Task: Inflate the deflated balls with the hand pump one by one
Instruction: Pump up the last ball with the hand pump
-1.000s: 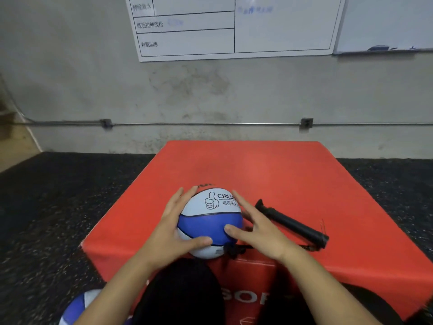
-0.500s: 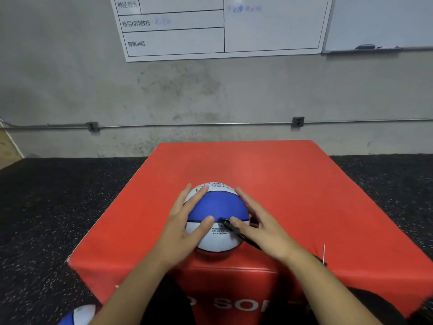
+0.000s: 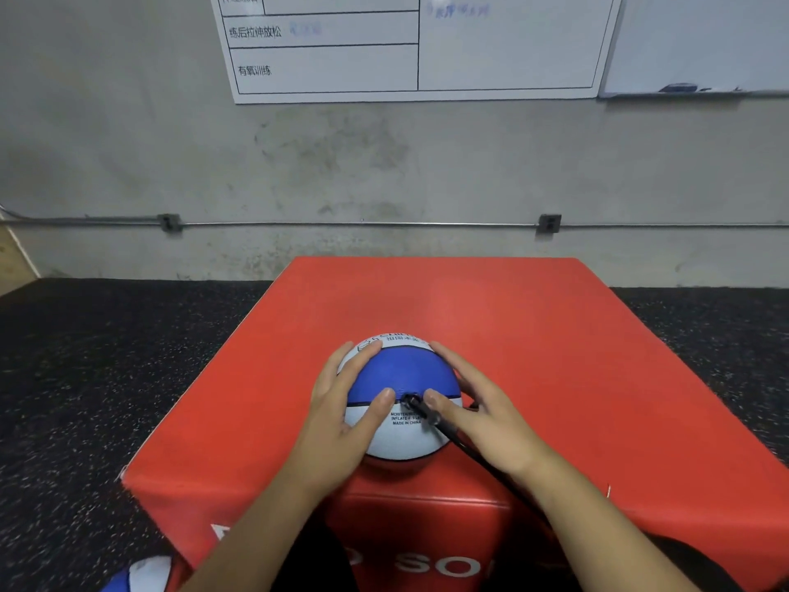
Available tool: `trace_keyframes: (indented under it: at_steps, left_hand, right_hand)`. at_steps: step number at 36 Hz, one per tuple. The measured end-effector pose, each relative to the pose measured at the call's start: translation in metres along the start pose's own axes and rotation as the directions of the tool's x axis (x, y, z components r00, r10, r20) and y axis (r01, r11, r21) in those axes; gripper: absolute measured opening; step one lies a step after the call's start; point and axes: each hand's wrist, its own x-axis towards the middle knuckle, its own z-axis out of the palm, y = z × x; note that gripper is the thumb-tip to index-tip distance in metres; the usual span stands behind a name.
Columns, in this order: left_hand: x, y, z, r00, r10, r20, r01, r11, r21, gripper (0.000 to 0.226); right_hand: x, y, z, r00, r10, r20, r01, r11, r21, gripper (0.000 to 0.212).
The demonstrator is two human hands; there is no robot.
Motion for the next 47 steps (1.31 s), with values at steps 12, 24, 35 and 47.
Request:
trace_keyframes:
  at_steps: [12, 24, 35, 47]
  left_hand:
    - [0.022, 0.020, 0.035, 0.977, 0.014, -0.213, -0.010, 1.000, 0.018, 0.045]
    - [0.026, 0.011, 0.036, 0.983, 0.119, -0.137, -0.104, 0.988, 0.112, 0.061]
    - [0.027, 0.003, 0.029, 0.988, 0.063, -0.144, -0.056, 0.997, 0.052, 0.061]
    - [0.027, 0.002, 0.027, 0.988, 0.036, -0.151, -0.032, 0.999, 0.032, 0.062]
  right_hand:
    - [-0.006, -0.015, 0.009, 0.880, -0.365, -0.303, 0.228, 0.886, -0.404, 0.037]
    - [0.012, -0.008, 0.011, 0.850, -0.383, -0.362, 0.215, 0.879, -0.426, 0.021]
    - [0.024, -0.014, 0.021, 0.849, -0.416, -0.324, 0.249, 0.858, -0.449, 0.016]
    - [0.029, -0.019, 0.020, 0.855, -0.431, -0.289, 0.262, 0.840, -0.475, 0.014]
